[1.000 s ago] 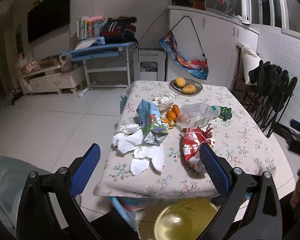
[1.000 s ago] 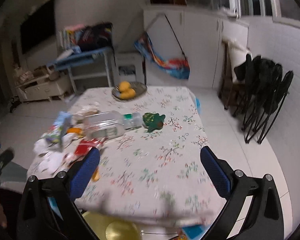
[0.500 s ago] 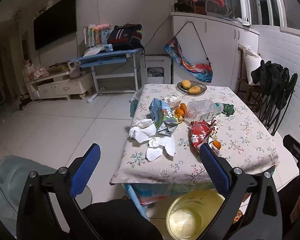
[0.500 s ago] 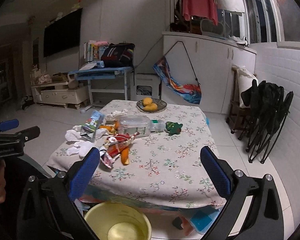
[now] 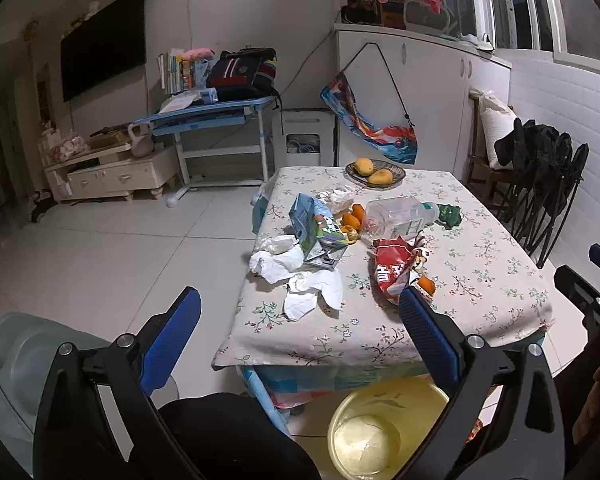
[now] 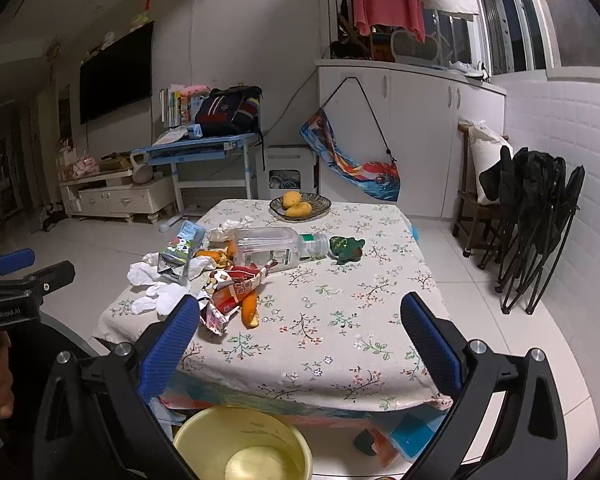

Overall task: Collect trash
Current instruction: 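Move both tools toward the red snack wrapper and milk carton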

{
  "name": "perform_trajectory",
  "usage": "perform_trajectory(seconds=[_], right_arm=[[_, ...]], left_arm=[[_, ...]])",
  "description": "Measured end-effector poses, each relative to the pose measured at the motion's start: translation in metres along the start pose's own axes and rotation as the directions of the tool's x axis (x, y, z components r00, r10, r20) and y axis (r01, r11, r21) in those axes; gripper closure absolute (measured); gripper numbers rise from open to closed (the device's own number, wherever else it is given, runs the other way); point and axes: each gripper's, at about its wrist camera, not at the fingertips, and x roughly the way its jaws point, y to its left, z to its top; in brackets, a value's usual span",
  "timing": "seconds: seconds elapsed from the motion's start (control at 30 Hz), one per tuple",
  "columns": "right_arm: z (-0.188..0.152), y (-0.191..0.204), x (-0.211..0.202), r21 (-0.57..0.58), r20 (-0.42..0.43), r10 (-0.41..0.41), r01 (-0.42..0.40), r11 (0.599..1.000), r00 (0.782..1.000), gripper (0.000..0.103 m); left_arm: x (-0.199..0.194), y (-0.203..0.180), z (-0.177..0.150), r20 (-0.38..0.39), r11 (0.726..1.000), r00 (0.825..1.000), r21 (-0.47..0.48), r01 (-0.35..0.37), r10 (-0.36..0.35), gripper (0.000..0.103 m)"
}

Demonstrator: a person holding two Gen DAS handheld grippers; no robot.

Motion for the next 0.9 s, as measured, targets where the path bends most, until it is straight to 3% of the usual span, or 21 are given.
perform_trajectory(seconds=[0.7,0.9], right_arm=[[0.003,0.010,-0.001,-0.033,-0.012,0.017,-0.017,0.999,1.000,0.007],[0.008,0.015,0.008,-0.029,-0.044,0.071,-0.073,0.997,0.996,0.007]], left_arm=[[0.002,-0.002,-0.002,-0.003,1.000,1.000,0.008,0.002,-0.002,0.007],[0.006,0.005,0.001,-0.016,1.000,1.000,0.020,0.016,-0.016,0.007]])
